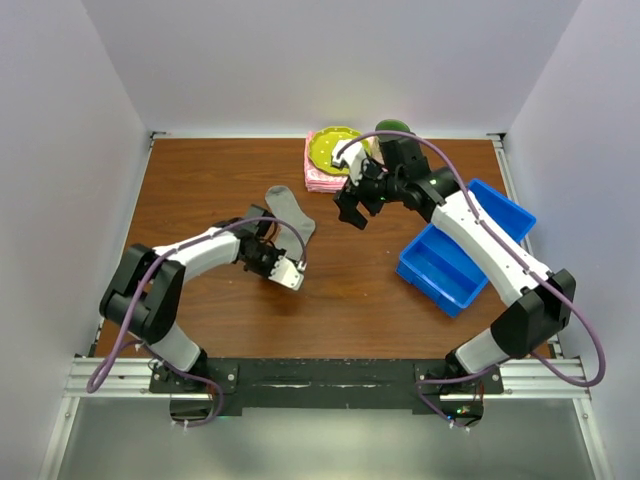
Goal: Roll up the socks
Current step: Roll the sock at the center of the board.
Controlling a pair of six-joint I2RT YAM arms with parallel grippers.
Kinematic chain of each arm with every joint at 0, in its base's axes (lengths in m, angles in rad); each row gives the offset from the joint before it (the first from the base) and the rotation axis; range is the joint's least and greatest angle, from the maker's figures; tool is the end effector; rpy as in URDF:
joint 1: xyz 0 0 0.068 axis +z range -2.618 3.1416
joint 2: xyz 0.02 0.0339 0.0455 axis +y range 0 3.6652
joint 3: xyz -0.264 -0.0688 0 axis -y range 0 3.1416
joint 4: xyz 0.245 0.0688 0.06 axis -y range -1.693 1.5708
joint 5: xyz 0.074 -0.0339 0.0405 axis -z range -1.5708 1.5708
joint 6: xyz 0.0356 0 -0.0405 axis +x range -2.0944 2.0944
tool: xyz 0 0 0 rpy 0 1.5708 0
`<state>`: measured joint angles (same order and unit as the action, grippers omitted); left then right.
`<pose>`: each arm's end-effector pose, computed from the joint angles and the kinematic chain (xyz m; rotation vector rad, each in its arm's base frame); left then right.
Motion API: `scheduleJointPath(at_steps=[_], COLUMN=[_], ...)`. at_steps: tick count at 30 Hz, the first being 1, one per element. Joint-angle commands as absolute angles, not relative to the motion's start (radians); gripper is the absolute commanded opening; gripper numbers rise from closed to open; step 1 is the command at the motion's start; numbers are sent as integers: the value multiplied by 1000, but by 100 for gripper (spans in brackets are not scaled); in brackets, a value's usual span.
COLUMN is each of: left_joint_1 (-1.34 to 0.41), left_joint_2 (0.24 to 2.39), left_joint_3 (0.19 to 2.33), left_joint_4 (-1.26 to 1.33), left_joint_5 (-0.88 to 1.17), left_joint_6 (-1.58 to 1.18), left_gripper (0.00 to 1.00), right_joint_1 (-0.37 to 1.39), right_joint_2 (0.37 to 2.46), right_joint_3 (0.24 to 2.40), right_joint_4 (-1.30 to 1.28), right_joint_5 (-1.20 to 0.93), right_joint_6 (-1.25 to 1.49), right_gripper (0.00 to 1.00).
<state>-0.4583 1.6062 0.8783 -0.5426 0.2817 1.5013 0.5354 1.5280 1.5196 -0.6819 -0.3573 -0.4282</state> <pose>0.2505 -0.1346 0.1558 2.3081 1.4780 -0.1304 0.2835 0.1826 0.3668 -1.2076 1.8980 0.4608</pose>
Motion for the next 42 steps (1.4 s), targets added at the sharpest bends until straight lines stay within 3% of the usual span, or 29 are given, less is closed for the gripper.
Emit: scheduleJointPath(at_steps=[1, 11, 16, 23, 33, 42], left_joint_1=[-486, -492, -491, -482, -448, -437], left_joint_2=[1686, 1801, 1923, 2100, 2276, 2324], left_joint_3=[902, 1153, 1287, 1445, 1575, 1606], left_joint_4=[-670, -960, -1097, -1246, -1315, -1313], left_joint_5=[298, 486, 649, 798, 842, 850], left_joint_6=[1427, 1276, 1186, 1146, 1078, 1055], left_gripper=[2, 0, 0, 0, 0, 0], right_joint_1=[532, 534, 545, 739, 932, 1081], right_joint_2=[1468, 1327, 1198, 1147, 1232, 1388], right_joint_3=[1520, 1468, 1312, 1073, 921, 821], right_joint_4=[-683, -755, -767, -631, -410, -131], right_joint_5=[-354, -357, -393, -221, -131, 21], right_joint_6=[-440, -610, -788, -810, -824, -859], right_gripper=[85, 86, 89, 89, 84, 87])
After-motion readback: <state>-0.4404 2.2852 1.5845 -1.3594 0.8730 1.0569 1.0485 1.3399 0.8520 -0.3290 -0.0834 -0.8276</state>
